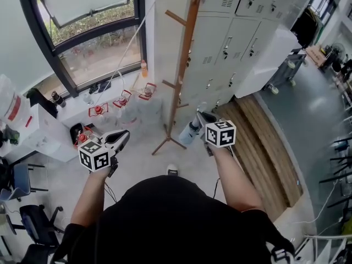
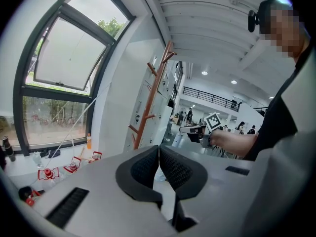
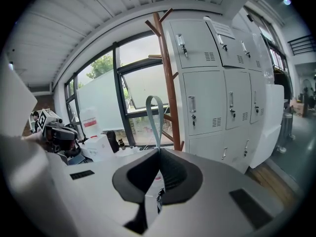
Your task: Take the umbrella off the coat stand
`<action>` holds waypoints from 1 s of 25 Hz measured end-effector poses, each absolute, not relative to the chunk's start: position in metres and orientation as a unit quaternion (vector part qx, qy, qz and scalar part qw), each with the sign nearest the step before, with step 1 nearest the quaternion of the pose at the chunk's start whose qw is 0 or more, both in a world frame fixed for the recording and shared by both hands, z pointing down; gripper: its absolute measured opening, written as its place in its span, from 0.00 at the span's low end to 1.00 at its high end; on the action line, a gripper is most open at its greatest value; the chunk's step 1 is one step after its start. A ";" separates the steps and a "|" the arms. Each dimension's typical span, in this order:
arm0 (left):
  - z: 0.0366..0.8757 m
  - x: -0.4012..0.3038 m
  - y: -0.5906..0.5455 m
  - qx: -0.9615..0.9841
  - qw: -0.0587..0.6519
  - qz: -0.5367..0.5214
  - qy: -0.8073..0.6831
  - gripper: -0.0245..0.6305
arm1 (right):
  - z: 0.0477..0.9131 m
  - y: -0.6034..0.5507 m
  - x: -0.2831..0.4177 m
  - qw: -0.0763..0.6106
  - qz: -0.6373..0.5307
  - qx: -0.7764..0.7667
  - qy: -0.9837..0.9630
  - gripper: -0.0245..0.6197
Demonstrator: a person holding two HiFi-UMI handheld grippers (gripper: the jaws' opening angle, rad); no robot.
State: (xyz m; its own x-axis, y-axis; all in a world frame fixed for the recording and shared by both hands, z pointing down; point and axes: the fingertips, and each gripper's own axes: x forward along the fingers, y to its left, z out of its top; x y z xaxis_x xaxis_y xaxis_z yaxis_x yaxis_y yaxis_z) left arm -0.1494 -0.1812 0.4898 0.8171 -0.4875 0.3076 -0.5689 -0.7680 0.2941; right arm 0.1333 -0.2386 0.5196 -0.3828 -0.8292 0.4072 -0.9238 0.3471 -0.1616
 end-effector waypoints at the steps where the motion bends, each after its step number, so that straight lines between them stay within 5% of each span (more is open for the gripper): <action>1: 0.489 -0.149 -0.180 0.934 0.189 0.107 -0.282 0.08 | 0.519 -0.235 0.136 0.127 0.185 0.542 -0.810 0.06; 25: 0.491 -0.145 -0.151 0.940 0.186 0.113 -0.263 0.08 | 0.514 -0.178 0.159 0.105 0.198 0.565 -0.794 0.06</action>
State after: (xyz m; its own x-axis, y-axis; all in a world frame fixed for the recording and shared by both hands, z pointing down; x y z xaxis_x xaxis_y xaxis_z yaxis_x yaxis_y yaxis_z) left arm -0.1453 -0.1510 0.4910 0.8361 -0.4521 0.3107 -0.5364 -0.7923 0.2908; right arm 0.1592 -0.1780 0.5140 -0.3405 -0.8552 0.3908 -0.9385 0.2839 -0.1965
